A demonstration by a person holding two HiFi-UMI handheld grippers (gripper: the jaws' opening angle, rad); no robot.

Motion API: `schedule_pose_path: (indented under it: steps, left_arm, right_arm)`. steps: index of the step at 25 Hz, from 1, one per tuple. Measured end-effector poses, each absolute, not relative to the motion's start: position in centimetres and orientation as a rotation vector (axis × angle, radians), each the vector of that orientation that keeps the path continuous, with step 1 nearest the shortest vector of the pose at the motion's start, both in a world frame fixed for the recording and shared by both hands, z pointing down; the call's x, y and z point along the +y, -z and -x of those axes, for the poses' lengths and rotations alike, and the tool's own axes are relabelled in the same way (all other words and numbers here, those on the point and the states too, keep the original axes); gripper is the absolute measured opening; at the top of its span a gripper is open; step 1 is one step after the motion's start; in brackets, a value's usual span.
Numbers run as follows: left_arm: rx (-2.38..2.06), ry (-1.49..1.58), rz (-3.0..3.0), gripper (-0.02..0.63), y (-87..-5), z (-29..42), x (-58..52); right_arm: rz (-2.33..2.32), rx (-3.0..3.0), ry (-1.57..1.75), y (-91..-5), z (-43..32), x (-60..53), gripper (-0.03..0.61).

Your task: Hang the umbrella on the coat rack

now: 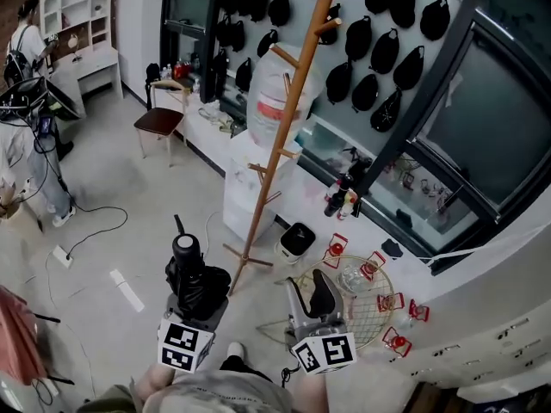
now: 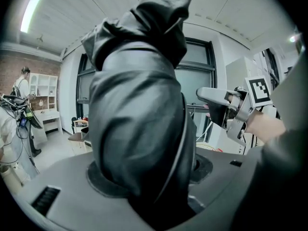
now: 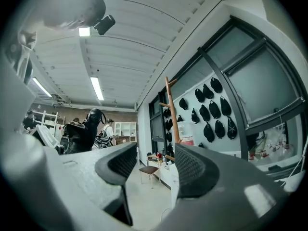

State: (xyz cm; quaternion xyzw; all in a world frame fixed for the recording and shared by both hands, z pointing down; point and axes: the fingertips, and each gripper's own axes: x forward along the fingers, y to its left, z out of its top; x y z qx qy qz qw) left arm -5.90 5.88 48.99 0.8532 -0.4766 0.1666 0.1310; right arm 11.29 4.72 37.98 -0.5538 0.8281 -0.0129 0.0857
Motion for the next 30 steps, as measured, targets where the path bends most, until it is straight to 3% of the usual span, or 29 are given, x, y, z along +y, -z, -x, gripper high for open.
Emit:
schedule_pose_path:
  steps: [12, 30]
  left_arm:
    - [-1.409, -0.529, -2.42, 0.272, -50.3, 0.1, 0.0]
    - [-1.221, -0.602, -2.507, 0.272, -52.1, -0.1, -9.2]
  right_arm:
    - [1.552, 2.532, 0.113, -39.5, -16.7, -2.0, 0.238]
    - [1.618, 2.509, 0.17, -40.6, -15.0, -9.7, 0.238]
